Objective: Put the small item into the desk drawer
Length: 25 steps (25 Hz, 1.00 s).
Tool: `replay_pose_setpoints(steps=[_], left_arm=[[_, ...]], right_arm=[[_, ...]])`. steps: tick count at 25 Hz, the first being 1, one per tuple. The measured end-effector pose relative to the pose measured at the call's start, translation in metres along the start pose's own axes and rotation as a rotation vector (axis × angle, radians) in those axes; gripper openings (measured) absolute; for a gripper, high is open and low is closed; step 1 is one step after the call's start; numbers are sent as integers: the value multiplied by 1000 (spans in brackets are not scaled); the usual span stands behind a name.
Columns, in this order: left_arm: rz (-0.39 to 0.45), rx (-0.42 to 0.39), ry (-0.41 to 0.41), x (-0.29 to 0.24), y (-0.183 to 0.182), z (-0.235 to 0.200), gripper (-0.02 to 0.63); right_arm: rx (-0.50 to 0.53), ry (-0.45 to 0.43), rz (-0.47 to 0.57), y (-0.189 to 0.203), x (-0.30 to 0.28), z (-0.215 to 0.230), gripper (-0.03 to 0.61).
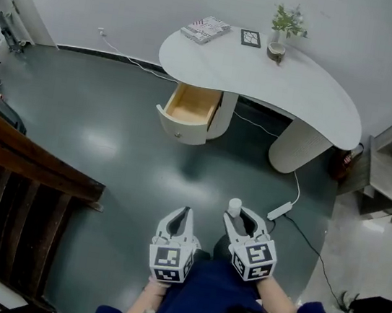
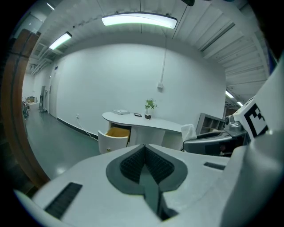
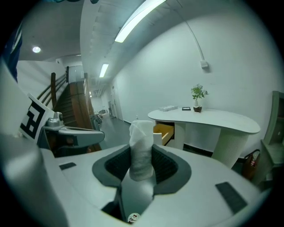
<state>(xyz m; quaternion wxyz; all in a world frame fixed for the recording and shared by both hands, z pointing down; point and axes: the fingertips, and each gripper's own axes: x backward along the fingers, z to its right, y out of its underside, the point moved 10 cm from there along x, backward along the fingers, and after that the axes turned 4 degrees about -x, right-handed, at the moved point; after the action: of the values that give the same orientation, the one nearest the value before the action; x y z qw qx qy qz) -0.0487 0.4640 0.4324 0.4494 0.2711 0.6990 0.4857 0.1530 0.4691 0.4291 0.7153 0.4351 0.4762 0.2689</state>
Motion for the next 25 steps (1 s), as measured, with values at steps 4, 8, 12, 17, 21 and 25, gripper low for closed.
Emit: replay_pose_setpoints(steps=[4,8,12,17,21,25], left_arm=[[-15,23,-10,1,6,-7,5],[-7,30,-34,-9,2,-12,5],[-3,40,-90,-20,0,-23,5],[-22,60,-169,-47,-12,-39,5],[-43,60,-187,-81,-28,-47,5],[-61,51,-209,-116,-41,-48,5]], right_arm=[[13,-18,-25,2,-6,-8,147],[3,-35,-22,-6,-20,1,147],[-29,-69,-8,-14,-42,13,147],[-54,-125,-8,-37,-83,37,147],[-23,-165,-37,-57,-121,57,147],[-16,-210,-64,-74,-154,80,147]])
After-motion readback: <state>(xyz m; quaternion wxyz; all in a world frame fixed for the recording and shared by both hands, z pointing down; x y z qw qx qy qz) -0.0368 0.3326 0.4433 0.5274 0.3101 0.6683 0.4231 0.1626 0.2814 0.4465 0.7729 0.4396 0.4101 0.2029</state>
